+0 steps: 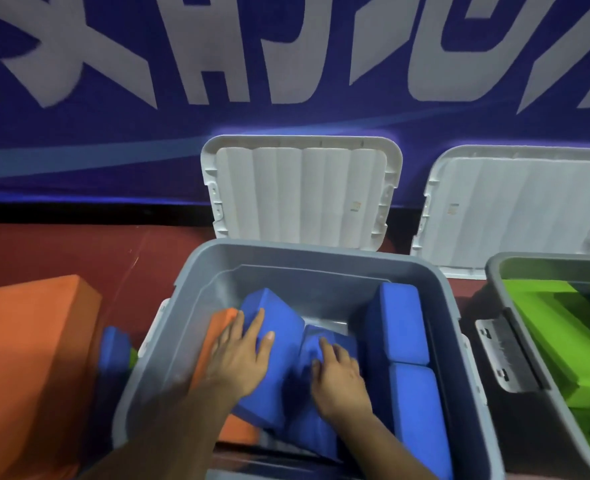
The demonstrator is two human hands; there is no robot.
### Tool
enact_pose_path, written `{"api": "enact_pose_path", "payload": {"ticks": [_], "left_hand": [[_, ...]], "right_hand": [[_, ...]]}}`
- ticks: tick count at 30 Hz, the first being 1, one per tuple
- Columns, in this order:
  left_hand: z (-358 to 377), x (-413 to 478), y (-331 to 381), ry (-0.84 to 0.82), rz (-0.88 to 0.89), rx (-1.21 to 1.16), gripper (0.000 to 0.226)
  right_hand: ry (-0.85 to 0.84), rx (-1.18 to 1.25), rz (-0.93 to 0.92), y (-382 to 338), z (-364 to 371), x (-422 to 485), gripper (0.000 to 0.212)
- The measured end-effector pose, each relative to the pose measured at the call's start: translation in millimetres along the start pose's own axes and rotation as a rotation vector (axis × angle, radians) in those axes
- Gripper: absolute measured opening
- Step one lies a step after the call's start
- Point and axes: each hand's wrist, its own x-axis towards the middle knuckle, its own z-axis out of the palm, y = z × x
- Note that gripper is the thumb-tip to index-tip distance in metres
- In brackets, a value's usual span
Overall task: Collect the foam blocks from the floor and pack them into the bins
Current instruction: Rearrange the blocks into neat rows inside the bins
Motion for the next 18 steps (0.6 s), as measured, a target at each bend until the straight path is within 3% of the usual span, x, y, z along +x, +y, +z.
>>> {"api": "enact_pose_path", "payload": {"ticks": [3, 5, 8, 18], "left_hand": [[8.1, 5.2, 3.3, 0.15, 0.127, 0.13, 0.075], [17.8, 12.5, 14.1, 0.184, 0.25, 0.177, 0.064], [27.6, 20.8, 28.9, 0.072, 0.248, 0.241, 0.06], [50.2, 29.6, 23.1, 0.045, 0.264, 0.365, 0.064]], "right_hand": [[-0.009, -0.009, 0.069, 12.8, 7.5, 20.4, 0.055], [-0.002, -0.035, 0.063, 18.4, 9.0, 36.1, 0.055], [-0.007, -0.09, 0.053, 22.0, 10.8, 63.5, 0.054], [-0.098, -0.251, 0.048, 28.6, 24.6, 108.1, 0.062]]}}
